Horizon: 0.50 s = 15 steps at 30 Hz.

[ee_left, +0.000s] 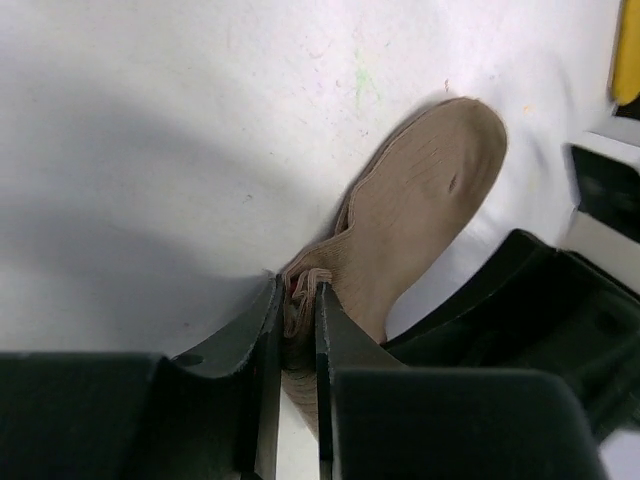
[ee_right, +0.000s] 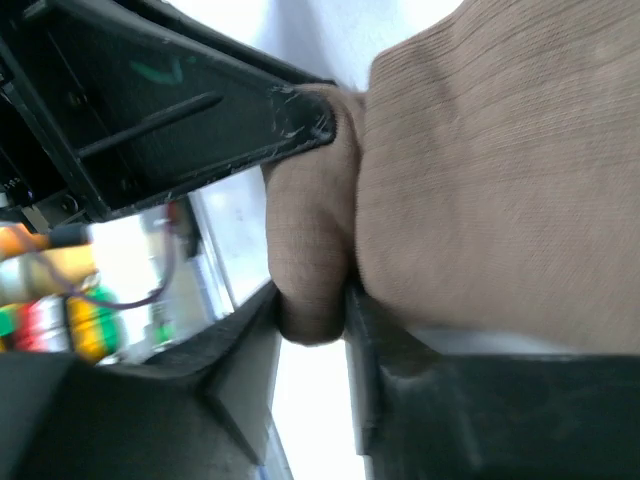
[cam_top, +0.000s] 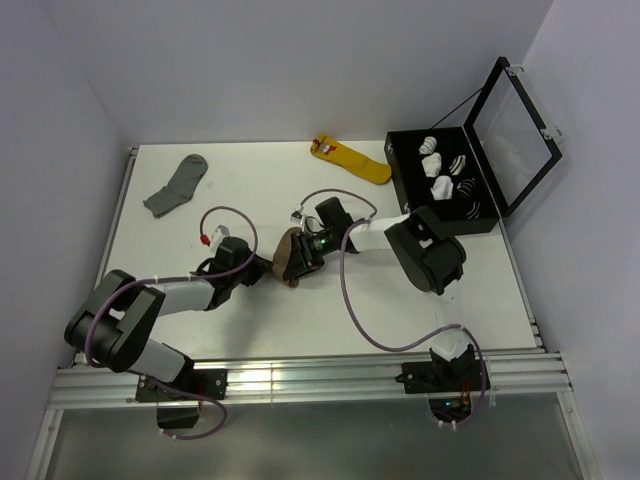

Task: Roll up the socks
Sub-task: Roll the sock at the center of the board.

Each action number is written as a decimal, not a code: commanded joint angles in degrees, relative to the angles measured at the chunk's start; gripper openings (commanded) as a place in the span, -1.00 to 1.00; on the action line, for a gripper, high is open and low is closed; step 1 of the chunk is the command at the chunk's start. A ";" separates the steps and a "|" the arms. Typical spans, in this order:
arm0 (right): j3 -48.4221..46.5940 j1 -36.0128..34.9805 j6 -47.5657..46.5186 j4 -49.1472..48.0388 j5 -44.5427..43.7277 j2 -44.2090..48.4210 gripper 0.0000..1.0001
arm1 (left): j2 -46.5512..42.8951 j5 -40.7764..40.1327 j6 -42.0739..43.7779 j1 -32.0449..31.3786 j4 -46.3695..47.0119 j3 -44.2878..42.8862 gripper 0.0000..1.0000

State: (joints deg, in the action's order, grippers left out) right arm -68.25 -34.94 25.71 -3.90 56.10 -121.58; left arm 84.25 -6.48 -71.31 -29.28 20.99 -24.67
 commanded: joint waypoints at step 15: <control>16.30 -17.59 -27.54 -6.73 -54.76 27.79 0.35 | 7.33 1.90 17.69 -0.25 -32.24 -16.90 -0.99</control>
State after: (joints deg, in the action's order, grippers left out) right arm -54.26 -48.27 5.96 -6.28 14.94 -95.70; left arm 89.10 -4.99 -58.28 -29.34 -2.35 -40.97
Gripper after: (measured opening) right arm 0.671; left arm 0.177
